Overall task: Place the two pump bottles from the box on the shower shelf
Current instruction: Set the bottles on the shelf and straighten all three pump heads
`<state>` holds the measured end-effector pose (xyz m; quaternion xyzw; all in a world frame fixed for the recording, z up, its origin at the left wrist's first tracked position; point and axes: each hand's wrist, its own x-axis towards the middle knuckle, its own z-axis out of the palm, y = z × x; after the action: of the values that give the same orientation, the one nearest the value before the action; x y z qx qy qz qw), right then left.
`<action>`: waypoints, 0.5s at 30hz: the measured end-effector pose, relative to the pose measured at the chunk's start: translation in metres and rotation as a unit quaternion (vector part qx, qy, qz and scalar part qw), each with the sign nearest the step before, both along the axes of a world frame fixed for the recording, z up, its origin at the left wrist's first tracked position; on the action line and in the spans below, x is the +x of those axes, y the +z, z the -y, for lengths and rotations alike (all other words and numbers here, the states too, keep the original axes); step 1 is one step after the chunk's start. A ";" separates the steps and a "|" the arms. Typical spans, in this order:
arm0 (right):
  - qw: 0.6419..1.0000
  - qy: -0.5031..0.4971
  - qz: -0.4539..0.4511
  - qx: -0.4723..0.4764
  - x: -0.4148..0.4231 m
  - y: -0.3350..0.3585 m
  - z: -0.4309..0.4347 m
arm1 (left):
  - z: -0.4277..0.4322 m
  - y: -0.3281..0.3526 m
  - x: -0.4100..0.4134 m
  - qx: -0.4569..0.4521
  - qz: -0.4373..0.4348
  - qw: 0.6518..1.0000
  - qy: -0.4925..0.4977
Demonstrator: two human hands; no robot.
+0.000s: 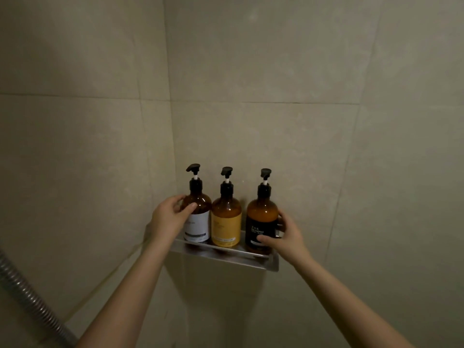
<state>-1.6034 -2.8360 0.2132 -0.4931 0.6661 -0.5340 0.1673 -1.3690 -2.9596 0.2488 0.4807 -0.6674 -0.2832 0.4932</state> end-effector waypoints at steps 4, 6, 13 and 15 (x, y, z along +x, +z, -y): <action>1.000 -0.019 -0.006 -0.011 0.000 -0.008 0.004 | 0.002 -0.003 0.005 0.017 -0.020 0.999 -0.038; 1.000 -0.024 -0.013 -0.013 0.001 -0.010 0.006 | 0.003 -0.005 0.007 0.036 -0.048 0.996 -0.067; 0.999 -0.025 -0.020 -0.017 0.003 -0.011 0.012 | 0.007 -0.010 0.005 0.033 -0.054 0.996 -0.058; 0.999 -0.021 -0.022 -0.014 0.001 -0.009 0.014 | 0.008 -0.011 0.005 0.032 -0.059 0.996 -0.059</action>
<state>-1.6022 -2.8498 0.2039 -0.4929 0.6726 -0.5353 0.1343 -1.3644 -2.9680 0.2380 0.4383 -0.6550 -0.3614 0.4983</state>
